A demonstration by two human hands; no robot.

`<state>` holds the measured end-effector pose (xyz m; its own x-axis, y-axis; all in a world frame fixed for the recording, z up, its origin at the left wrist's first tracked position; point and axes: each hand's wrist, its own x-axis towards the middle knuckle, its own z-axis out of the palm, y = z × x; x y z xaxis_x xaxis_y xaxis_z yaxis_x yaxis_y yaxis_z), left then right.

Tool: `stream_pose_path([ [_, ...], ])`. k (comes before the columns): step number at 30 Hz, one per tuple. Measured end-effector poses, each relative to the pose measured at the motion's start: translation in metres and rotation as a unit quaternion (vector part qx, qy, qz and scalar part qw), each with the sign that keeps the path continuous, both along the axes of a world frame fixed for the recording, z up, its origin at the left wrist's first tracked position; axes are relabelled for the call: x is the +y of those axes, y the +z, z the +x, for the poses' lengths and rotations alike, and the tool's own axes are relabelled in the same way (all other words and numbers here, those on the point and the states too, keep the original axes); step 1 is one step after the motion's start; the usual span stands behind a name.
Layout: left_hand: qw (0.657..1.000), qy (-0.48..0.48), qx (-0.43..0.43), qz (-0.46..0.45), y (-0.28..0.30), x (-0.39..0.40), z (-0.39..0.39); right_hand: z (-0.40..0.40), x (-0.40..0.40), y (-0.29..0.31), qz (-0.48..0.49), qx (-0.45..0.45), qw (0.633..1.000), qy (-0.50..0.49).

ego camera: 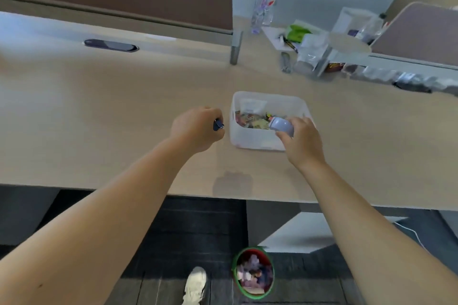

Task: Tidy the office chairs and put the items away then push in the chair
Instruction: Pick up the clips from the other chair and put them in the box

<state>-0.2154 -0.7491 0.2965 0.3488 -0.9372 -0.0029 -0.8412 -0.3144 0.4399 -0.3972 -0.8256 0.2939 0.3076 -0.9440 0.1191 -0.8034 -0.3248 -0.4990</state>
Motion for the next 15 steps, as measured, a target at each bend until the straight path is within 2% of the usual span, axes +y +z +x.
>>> stream_pose_path([
  [4,0.999,-0.044,-0.007,-0.004,0.004,-0.064,0.008,0.009,-0.059,-0.001,0.032,-0.031,0.996,-0.077],
  [8,0.995,-0.097,0.001,0.004,-0.001,-0.124,0.016,0.019,-0.107,-0.012,0.087,0.051,0.99,-0.101],
  [12,0.987,-0.161,-0.005,0.027,-0.014,-0.164,0.005,0.021,-0.133,-0.031,0.127,0.136,0.979,-0.085],
  [15,0.974,-0.217,-0.028,0.058,-0.027,-0.183,-0.007,0.02,-0.142,-0.037,0.139,0.139,0.977,-0.086],
])
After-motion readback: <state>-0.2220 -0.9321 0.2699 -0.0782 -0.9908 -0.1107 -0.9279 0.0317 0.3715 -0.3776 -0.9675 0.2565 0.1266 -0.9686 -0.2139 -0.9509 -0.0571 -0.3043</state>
